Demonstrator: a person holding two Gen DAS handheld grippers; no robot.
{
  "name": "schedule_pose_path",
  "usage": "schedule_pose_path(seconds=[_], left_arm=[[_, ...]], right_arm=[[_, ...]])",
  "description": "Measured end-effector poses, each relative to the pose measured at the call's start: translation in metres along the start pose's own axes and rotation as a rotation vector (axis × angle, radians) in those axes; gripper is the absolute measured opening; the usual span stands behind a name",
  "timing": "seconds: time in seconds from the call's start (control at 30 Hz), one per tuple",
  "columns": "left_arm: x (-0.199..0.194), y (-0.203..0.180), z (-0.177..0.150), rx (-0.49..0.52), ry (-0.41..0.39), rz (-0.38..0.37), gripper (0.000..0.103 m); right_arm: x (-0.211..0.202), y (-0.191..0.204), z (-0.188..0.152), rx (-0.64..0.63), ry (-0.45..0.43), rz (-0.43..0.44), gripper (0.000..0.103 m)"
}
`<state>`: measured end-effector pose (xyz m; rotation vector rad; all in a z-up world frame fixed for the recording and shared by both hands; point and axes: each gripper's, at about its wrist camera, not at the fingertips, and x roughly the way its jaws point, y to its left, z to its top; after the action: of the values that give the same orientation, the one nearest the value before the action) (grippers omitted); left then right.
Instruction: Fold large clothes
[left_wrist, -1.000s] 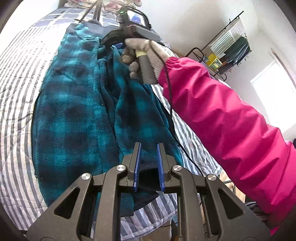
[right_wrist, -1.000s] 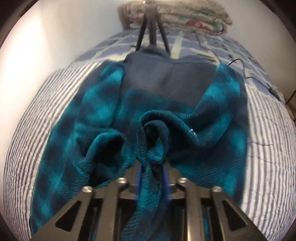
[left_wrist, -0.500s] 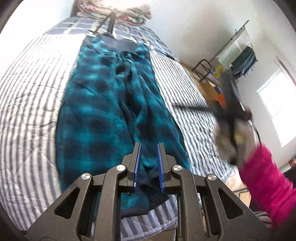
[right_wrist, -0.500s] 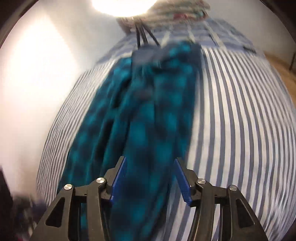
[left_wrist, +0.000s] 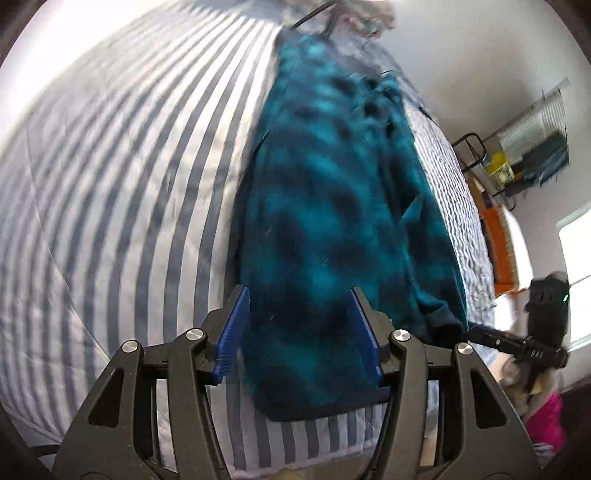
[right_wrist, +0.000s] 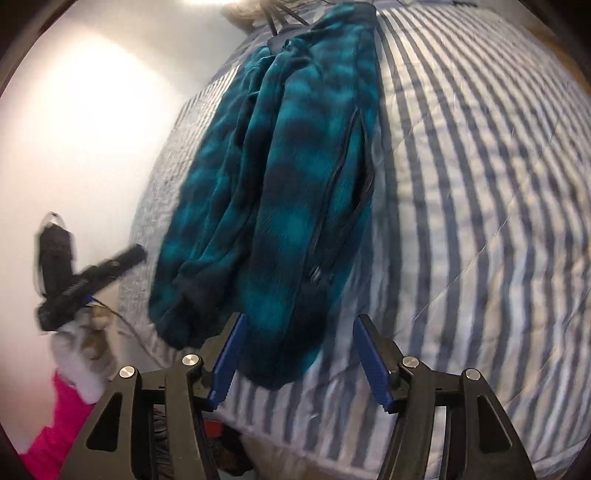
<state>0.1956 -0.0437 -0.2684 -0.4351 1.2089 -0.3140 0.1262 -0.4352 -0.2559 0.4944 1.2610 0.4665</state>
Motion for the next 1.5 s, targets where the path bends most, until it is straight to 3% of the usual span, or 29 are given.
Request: schedule_pose_path(seconds=[0.17,0.27,0.3,0.33,0.37,0.4,0.43,0.5,0.6,0.73,0.8,0.87,0.9,0.97,1.0,1.1,1.2,1.33,1.43,1.5], left_arm=[[0.015,0.025,-0.01,-0.133,0.044,-0.112,0.056],[0.024,0.022,-0.017,-0.134,0.048,-0.112,0.056],[0.026,0.02,-0.018,-0.132,0.047,-0.116,0.055],[0.028,0.016,-0.021,-0.116,0.044,-0.117,0.043],[0.029,0.013,-0.02,-0.1,0.041,-0.101,0.019],[0.03,0.007,-0.022,-0.07,0.04,-0.071,0.013],[0.029,0.001,-0.023,-0.047,0.029,-0.053,0.012],[0.022,-0.005,-0.023,-0.015,0.006,-0.028,0.009],[-0.006,-0.012,-0.025,0.019,-0.067,-0.02,0.007],[-0.01,-0.009,-0.032,0.045,-0.073,0.003,0.006],[0.007,-0.004,-0.038,0.037,-0.022,0.023,0.006],[0.017,-0.003,-0.043,0.033,-0.001,0.05,0.006],[0.018,-0.004,-0.044,0.038,-0.001,0.055,0.006],[0.013,-0.008,-0.044,0.052,-0.001,0.039,0.006],[0.01,-0.009,-0.044,0.055,0.0,0.042,0.006],[-0.003,-0.016,-0.045,0.081,-0.019,0.053,0.006],[-0.012,-0.025,-0.044,0.108,-0.049,0.078,0.007],[-0.026,-0.029,-0.046,0.119,-0.09,0.075,0.007],[-0.033,-0.029,-0.047,0.114,-0.1,0.054,0.007],[-0.035,-0.03,-0.046,0.114,-0.099,0.042,0.007]], right_arm=[[0.019,-0.006,0.001,0.042,0.038,0.063,0.067],[0.034,-0.006,-0.001,0.052,0.062,0.085,0.064],[0.038,-0.006,-0.001,0.051,0.069,0.091,0.057],[0.043,-0.006,0.0,0.05,0.079,0.089,0.049],[0.046,-0.007,0.0,0.047,0.087,0.089,0.045],[0.048,-0.007,0.0,0.042,0.087,0.097,0.036],[0.048,-0.007,0.0,0.036,0.08,0.107,0.026],[0.045,-0.002,0.002,0.019,0.067,0.096,0.015],[0.012,0.01,0.001,-0.062,0.033,0.048,0.011],[-0.022,0.008,-0.004,-0.125,-0.033,-0.009,0.011],[-0.001,-0.004,-0.008,-0.097,0.016,-0.038,0.011],[0.023,-0.007,-0.013,-0.121,0.06,-0.128,0.014],[0.029,-0.009,-0.016,-0.116,0.068,-0.152,0.021],[0.021,-0.005,-0.016,-0.122,0.049,-0.149,0.024],[0.009,0.001,-0.016,-0.144,0.023,-0.168,0.029],[-0.028,0.028,-0.014,-0.275,-0.101,-0.264,0.03],[-0.042,0.048,0.009,-0.338,-0.2,-0.233,0.03],[-0.007,0.052,0.051,-0.347,-0.209,-0.263,0.025],[0.012,0.026,0.088,-0.238,-0.208,-0.289,0.027],[0.024,-0.003,0.112,-0.102,-0.197,-0.203,0.033]])
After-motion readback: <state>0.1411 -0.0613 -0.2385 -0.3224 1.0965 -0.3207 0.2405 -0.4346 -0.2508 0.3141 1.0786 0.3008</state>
